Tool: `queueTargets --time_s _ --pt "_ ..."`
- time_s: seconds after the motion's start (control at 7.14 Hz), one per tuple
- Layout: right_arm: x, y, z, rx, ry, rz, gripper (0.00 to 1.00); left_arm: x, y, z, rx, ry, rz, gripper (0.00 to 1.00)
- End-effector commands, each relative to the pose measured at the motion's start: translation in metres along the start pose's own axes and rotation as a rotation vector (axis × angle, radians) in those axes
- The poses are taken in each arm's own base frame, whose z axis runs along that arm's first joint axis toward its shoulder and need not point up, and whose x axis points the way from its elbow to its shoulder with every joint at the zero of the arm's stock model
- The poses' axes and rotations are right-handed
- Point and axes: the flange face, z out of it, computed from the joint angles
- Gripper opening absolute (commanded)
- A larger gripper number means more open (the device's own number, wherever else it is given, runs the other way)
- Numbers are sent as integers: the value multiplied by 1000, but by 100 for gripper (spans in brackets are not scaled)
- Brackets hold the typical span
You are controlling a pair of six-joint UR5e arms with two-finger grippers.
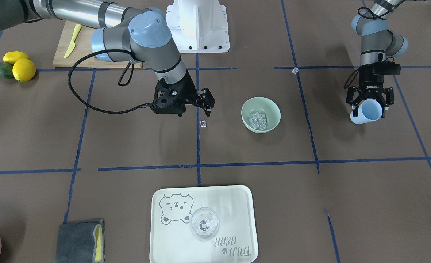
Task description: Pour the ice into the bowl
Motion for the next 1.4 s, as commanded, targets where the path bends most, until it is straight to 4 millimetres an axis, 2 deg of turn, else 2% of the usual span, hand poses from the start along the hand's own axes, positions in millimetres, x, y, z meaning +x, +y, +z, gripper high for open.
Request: queueTargets --time_s 0.0,0.14,0.42,0.56,1.12,1.26 --pt "1 2 2 -2 2 -2 100 12 4 -5 -17 30 -29 100" --pt "2 2 2 -3 4 -2 100 14 5 -8 -20 36 -29 100" --pt "1 2 2 -2 4 -2 100 -19 3 -29 -41 17 -36 100" --pt "2 3 3 -5 6 -3 100 -28 -3 -41 -47 17 -32 100" --pt "1 8 5 -11 6 -5 100 -14 -16 -49 -69 63 -62 100" --pt "1 13 8 -18 9 -8 100 -11 -28 -58 -69 79 -74 100"
